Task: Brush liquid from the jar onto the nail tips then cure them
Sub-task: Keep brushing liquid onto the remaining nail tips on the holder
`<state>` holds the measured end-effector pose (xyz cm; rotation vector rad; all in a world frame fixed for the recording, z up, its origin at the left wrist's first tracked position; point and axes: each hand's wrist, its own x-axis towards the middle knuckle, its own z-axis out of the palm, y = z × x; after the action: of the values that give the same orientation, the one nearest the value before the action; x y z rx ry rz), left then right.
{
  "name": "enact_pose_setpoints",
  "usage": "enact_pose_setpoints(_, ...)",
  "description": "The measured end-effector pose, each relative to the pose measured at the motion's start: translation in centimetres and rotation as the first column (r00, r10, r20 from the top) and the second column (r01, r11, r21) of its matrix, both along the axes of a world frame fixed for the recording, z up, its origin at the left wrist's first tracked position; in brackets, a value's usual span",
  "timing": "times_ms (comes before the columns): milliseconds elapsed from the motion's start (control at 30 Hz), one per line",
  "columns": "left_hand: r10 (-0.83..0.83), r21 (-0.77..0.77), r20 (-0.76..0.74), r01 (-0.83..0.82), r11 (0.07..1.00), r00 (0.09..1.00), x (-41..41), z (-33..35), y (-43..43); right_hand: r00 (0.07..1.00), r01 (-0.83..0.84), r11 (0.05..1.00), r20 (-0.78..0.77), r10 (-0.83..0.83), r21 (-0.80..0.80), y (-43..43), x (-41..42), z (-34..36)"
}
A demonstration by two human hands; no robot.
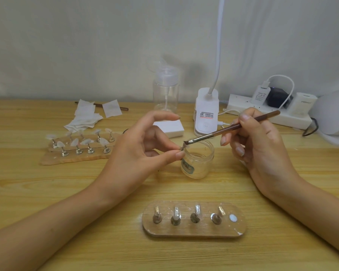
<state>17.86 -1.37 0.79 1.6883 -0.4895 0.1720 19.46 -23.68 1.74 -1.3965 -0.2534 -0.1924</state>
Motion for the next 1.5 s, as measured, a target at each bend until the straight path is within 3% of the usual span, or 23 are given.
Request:
enact_pose_setpoints(133,-0.002,-0.005,-0.012,0.002,1.000,1.000,-0.06,-0.01,-0.01,0.996,0.061,0.998,-0.059,-0.060,0.014,-0.12,0.13,-0.06)
enact_pose_setpoints(300,-0.013,-0.023,-0.027,0.012,1.000,1.000,-0.07,0.12,-0.04,1.000,0.011,1.000,0.009,-0.011,0.004,-0.06,-0.02,-0.09)
enact_pose_setpoints(433,-0.020,-0.025,-0.035,0.019,0.999,0.999,-0.10,0.12,-0.03,0.996,0.066,0.997,-0.055,-0.064,0.031,-0.20,0.19,-0.25)
enact_pose_setpoints(600,-0.022,-0.028,-0.042,0.021,0.999,0.999,-0.09,0.20,-0.09,0.999,-0.013,1.000,0.031,0.012,0.022,-0.13,0.01,-0.10)
enact_pose_setpoints(767,-0.026,-0.033,-0.050,0.025,0.999,0.998,-0.20,0.29,-0.09,0.997,0.057,0.996,-0.050,-0.054,0.068,-0.20,0.17,-0.12)
enact_pose_setpoints(900,-0.026,-0.038,-0.056,0.024,0.999,0.998,-0.24,0.36,-0.14,0.999,0.004,0.999,0.033,-0.005,0.045,-0.06,-0.06,0.02)
enact_pose_setpoints(1067,-0.025,-0.039,-0.060,0.023,0.999,0.998,-0.27,0.41,-0.19,0.998,0.059,0.996,-0.035,-0.057,0.063,-0.22,0.04,-0.08)
enact_pose_setpoints(1200,-0.027,-0.040,-0.060,0.024,0.999,0.998,-0.28,0.39,-0.19,0.999,0.024,0.999,0.028,-0.025,0.034,-0.15,-0.09,0.00)
enact_pose_setpoints(1367,-0.028,-0.040,-0.059,0.026,0.999,0.998,-0.23,0.40,-0.17,0.998,0.059,0.996,-0.043,-0.056,0.062,-0.22,0.02,-0.07)
enact_pose_setpoints(1500,-0.028,-0.043,-0.059,0.026,0.999,0.998,-0.18,0.36,-0.19,0.999,0.038,0.999,0.024,-0.039,0.030,-0.16,-0.08,-0.02)
